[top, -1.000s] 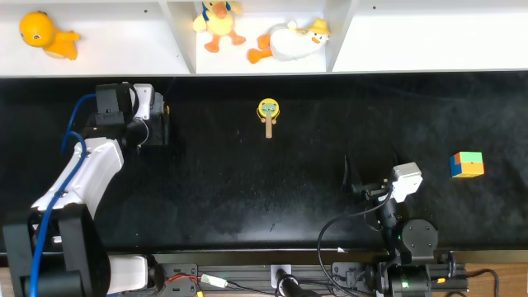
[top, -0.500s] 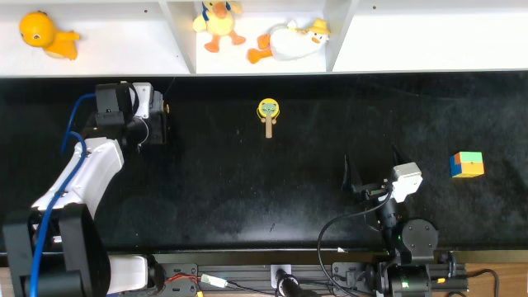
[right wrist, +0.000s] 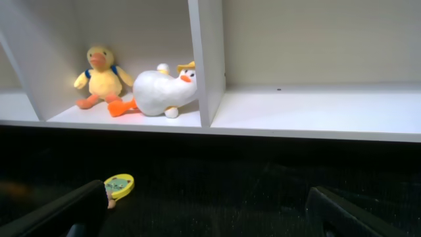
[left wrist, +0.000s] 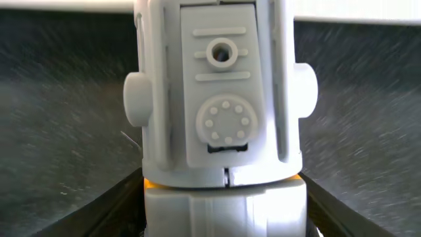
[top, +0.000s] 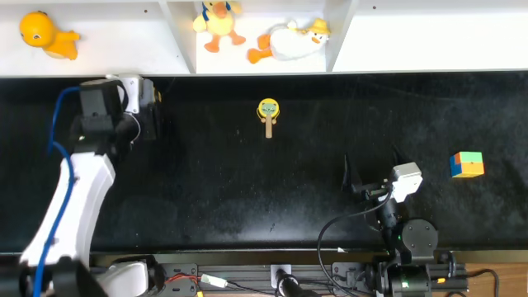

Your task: Store Toys

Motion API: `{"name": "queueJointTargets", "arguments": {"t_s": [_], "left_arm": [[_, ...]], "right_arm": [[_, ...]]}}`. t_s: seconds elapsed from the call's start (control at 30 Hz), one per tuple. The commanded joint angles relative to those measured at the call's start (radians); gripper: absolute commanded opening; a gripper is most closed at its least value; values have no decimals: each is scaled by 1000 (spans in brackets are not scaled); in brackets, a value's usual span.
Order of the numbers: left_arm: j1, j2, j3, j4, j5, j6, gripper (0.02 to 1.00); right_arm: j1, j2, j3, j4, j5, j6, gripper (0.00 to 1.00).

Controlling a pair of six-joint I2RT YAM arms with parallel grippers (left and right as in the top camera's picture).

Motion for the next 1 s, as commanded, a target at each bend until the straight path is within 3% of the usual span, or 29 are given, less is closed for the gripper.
{"name": "queueJointTargets", "arguments": {"t_s": [0.03,0.57,0.77,1.0], "left_arm": [[-18,-43,35,63,-2,-33,406],[-60,143,42,460,-6,-25,358],[-60,191,124,430,-65,40,343],[-60,256,234,352,-73,85,343]], "right_arm": [[6,-7,-13,7,8,4,996],[6,-7,-13,7,8,4,993],[6,-7,-13,7,8,4,996],[6,-7,-13,7,8,4,996]]}}
